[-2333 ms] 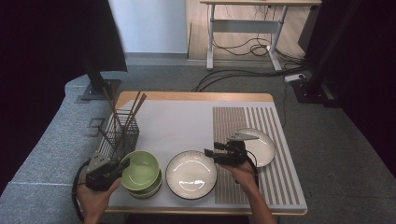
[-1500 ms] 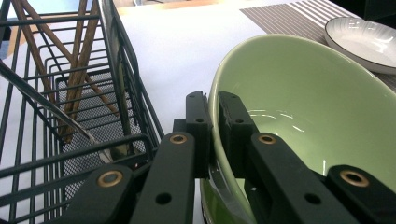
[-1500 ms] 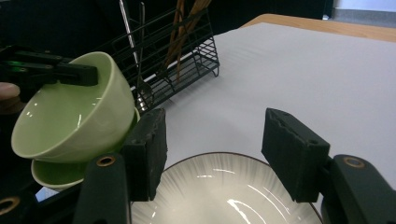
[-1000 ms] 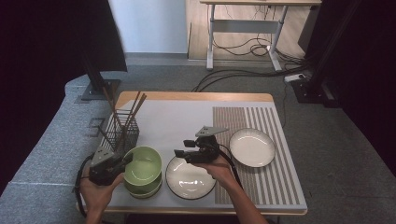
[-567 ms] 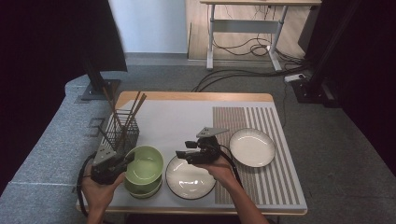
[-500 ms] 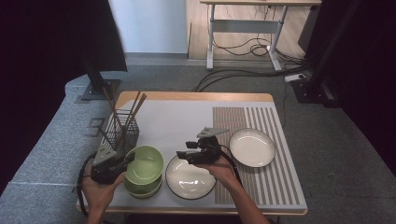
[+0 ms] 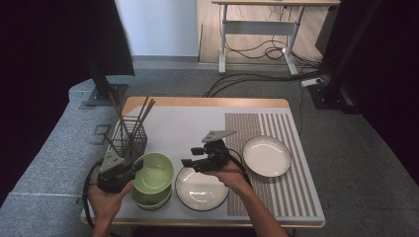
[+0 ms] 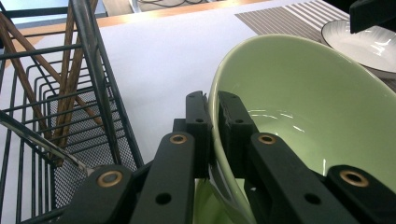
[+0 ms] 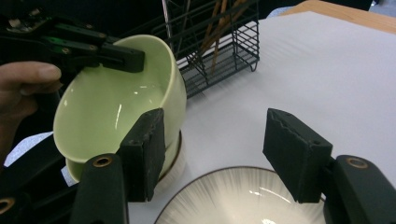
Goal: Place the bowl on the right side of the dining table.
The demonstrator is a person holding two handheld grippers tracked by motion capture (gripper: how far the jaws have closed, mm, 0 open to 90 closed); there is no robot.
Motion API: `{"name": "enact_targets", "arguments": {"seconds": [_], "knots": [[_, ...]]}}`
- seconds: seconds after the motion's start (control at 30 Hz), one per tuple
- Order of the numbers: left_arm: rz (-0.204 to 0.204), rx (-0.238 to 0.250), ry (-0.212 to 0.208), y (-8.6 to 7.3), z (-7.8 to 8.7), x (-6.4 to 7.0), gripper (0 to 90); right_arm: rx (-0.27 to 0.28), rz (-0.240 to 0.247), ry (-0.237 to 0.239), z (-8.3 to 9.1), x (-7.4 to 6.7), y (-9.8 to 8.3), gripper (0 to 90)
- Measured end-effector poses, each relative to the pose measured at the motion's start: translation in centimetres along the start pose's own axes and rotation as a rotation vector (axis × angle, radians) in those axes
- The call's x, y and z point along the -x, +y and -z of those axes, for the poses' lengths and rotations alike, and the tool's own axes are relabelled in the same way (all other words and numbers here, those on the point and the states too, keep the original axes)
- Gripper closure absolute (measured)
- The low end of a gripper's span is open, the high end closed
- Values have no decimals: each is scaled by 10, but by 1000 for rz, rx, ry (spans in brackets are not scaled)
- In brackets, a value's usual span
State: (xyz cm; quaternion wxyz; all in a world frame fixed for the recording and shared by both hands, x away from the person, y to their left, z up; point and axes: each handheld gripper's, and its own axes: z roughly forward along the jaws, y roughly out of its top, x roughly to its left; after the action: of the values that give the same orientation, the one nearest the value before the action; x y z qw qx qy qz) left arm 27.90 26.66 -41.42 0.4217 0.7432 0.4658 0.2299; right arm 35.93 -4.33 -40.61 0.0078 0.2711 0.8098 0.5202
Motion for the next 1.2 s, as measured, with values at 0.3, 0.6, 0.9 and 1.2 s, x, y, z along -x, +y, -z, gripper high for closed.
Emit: {"name": "enact_targets", "arguments": {"seconds": [0.3,0.6,0.9,1.2], "knots": [[-12,1,1,4,0,2,837,-1,15,22,-8,-9,9,389],[-24,10,-9,11,-2,8,837,-22,36,35,-18,-18,18,390],[-45,26,-29,17,-4,18,836,-68,28,23,-30,-18,12,411],[-55,33,-38,17,-8,26,836,-111,16,17,-33,-15,6,518]]}}
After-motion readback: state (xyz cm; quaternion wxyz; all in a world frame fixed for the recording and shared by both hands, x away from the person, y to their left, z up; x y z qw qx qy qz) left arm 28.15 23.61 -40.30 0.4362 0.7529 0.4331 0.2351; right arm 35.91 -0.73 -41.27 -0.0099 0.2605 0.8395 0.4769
